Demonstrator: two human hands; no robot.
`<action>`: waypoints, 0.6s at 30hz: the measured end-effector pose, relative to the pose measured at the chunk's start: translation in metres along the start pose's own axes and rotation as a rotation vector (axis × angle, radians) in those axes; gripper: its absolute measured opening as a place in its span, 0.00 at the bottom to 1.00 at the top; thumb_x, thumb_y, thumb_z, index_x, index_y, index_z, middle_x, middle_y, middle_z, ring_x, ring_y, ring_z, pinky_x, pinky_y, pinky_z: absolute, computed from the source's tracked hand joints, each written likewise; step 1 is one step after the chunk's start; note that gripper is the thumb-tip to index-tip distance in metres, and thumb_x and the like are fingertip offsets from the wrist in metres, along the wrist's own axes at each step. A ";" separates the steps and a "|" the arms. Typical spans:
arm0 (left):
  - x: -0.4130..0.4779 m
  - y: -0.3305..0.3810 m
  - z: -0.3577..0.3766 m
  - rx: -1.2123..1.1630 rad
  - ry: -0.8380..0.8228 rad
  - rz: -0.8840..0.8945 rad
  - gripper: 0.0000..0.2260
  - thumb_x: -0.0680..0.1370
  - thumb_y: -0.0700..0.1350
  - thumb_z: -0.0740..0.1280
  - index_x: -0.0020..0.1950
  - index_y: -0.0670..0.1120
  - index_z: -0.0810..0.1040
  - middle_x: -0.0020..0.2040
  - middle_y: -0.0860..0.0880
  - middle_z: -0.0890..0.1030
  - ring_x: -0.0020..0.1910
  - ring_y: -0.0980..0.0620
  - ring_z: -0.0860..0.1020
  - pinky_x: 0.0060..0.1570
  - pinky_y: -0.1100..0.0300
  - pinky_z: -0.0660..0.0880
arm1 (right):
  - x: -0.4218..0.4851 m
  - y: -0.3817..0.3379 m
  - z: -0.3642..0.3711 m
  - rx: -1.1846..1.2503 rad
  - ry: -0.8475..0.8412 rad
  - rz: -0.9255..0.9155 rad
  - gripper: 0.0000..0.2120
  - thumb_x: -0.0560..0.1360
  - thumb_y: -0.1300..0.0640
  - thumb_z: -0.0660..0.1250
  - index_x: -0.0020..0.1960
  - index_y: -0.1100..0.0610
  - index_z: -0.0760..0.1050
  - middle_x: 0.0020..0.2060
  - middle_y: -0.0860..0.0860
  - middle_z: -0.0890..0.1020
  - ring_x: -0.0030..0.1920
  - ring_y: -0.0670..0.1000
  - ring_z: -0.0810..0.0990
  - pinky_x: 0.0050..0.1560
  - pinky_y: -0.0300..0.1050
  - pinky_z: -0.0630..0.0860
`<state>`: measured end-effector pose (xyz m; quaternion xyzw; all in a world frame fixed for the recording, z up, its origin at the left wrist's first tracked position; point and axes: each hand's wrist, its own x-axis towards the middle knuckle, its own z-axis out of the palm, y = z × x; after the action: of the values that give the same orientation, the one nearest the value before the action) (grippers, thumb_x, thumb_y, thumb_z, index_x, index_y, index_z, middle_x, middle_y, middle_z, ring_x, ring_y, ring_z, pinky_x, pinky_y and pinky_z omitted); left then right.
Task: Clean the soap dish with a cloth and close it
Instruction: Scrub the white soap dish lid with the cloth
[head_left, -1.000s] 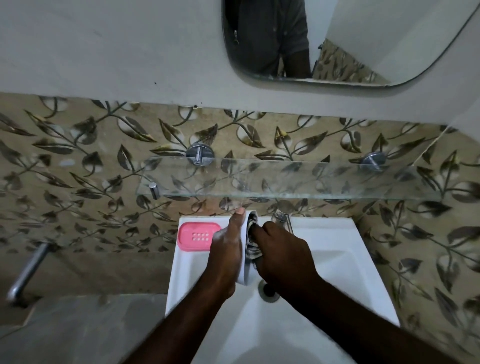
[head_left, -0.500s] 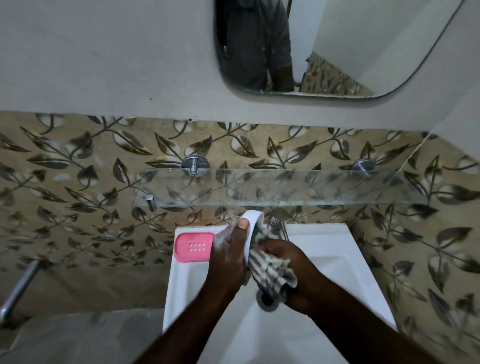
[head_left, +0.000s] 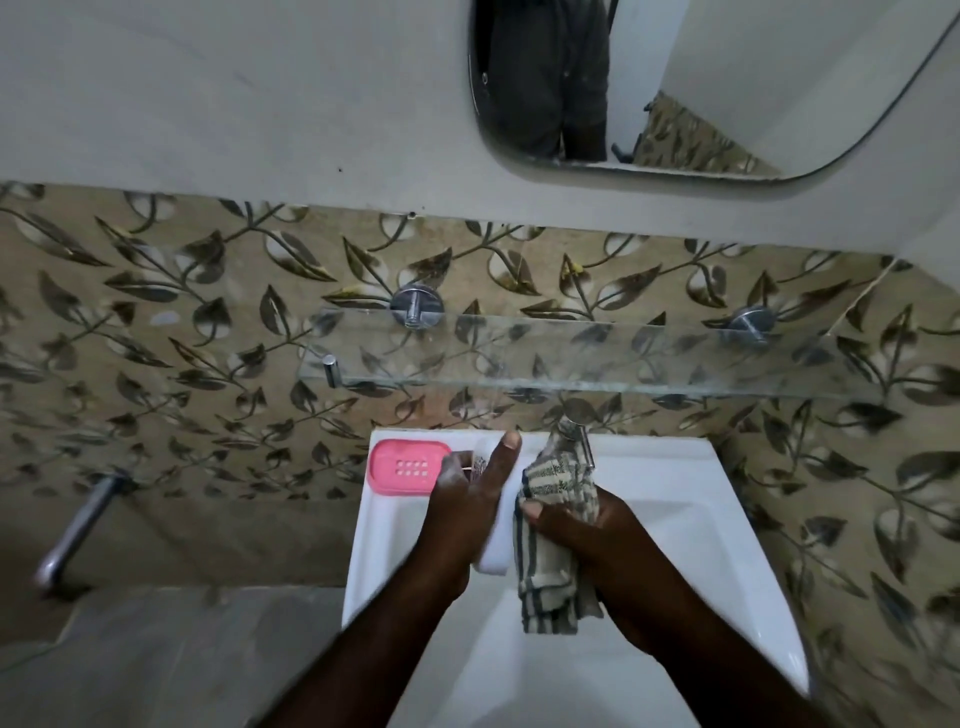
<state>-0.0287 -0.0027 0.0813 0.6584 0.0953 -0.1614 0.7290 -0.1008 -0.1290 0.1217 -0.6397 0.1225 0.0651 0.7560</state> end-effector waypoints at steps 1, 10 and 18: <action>-0.002 0.000 0.002 0.055 -0.013 -0.035 0.39 0.56 0.77 0.68 0.48 0.45 0.73 0.45 0.48 0.82 0.44 0.48 0.82 0.47 0.50 0.80 | -0.001 0.002 0.000 -0.045 0.015 -0.004 0.04 0.73 0.62 0.71 0.47 0.61 0.78 0.36 0.54 0.82 0.34 0.49 0.80 0.31 0.38 0.75; -0.013 0.013 -0.017 -0.084 -0.144 0.057 0.34 0.61 0.49 0.82 0.63 0.41 0.75 0.51 0.34 0.82 0.45 0.41 0.83 0.48 0.45 0.78 | 0.007 0.004 -0.034 -0.018 0.186 0.022 0.09 0.73 0.58 0.72 0.52 0.59 0.81 0.49 0.64 0.84 0.51 0.68 0.82 0.51 0.72 0.74; -0.042 0.009 -0.004 -0.141 -0.270 0.069 0.19 0.64 0.31 0.77 0.52 0.43 0.81 0.47 0.41 0.85 0.43 0.44 0.83 0.41 0.52 0.80 | 0.017 0.016 -0.026 -0.288 0.156 -0.112 0.06 0.73 0.61 0.72 0.48 0.53 0.83 0.42 0.50 0.87 0.46 0.53 0.85 0.49 0.56 0.81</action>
<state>-0.0640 0.0061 0.1035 0.5806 -0.0153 -0.2161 0.7848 -0.0914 -0.1531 0.0979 -0.7503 0.1345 -0.0102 0.6472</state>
